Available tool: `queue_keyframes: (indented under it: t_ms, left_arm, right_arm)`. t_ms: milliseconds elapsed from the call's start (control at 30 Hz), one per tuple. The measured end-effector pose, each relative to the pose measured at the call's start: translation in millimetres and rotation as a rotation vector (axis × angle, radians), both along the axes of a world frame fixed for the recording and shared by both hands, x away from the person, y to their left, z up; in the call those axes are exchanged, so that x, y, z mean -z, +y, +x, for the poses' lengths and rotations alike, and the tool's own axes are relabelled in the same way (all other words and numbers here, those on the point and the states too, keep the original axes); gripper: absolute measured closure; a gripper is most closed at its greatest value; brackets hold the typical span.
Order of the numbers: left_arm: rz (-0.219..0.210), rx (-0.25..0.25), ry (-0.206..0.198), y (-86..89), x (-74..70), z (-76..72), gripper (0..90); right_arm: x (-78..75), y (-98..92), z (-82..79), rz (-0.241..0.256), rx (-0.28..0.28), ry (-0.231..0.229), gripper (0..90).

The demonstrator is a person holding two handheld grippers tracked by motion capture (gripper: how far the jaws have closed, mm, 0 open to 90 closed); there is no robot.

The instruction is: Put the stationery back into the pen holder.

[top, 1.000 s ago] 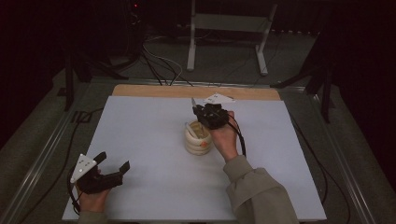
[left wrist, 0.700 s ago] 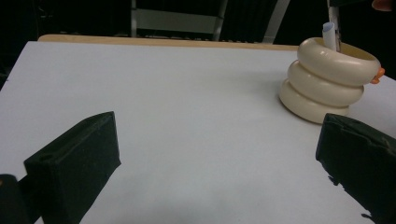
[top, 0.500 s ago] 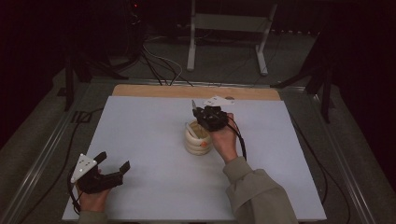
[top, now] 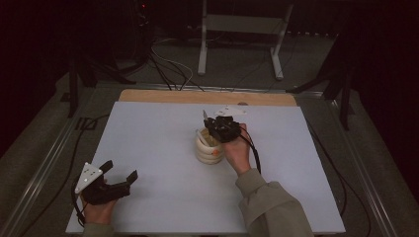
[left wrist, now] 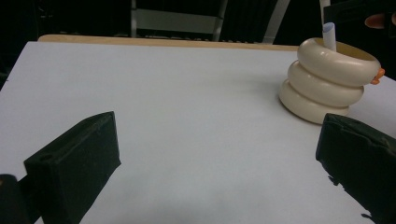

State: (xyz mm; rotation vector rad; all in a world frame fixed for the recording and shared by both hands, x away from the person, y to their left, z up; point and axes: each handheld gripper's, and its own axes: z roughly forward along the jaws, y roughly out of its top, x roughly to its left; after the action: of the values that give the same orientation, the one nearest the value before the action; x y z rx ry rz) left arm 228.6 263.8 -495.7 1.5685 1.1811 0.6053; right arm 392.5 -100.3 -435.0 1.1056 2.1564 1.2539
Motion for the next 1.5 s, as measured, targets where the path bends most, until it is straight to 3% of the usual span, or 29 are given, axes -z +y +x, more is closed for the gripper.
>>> queue_keyframes:
  t_ms: [1500]
  left_arm:
    - [0.002,0.004,0.004,-1.4,0.6,0.8,0.2]
  right_arm:
    - [25.2,-6.6,-10.4,-0.033,-0.016,0.043,78.9]
